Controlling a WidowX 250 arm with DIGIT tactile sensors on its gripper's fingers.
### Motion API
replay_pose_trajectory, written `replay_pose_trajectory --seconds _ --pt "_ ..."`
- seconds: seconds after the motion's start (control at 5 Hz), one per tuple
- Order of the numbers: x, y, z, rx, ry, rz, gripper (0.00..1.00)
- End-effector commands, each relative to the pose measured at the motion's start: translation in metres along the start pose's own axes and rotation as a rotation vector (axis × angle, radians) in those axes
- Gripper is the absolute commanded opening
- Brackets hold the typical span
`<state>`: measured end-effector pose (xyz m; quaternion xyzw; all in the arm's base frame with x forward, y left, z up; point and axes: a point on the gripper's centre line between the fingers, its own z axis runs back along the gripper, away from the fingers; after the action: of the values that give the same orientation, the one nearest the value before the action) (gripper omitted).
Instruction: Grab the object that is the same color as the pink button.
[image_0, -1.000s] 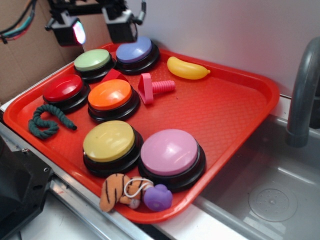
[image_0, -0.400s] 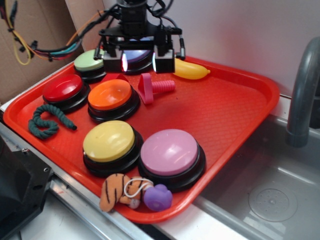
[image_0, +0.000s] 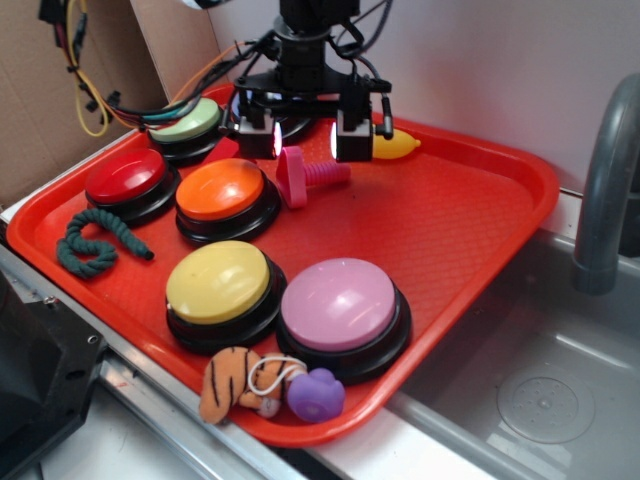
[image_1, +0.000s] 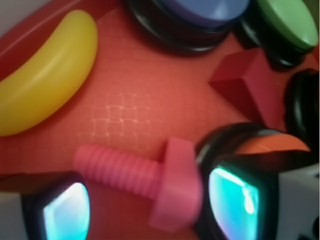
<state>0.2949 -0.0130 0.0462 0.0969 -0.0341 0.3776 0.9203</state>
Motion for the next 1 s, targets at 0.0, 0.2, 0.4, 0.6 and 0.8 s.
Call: replay_pose_trajectory --seconds 0.0,0.2,0.4,0.6,0.8 --pt "0.005 -0.009 -0.002 0.007 -0.047 0.025 0.28" --pt "-0.002 -0.009 -0.001 -0.005 -0.052 0.021 0.0" --pt "-0.002 -0.008 0.003 -0.019 -0.058 0.022 0.0" --pt "-0.001 -0.004 0.01 -0.039 -0.074 0.014 0.0" --pt "0.003 0.001 0.019 -0.061 -0.084 -0.014 0.0"
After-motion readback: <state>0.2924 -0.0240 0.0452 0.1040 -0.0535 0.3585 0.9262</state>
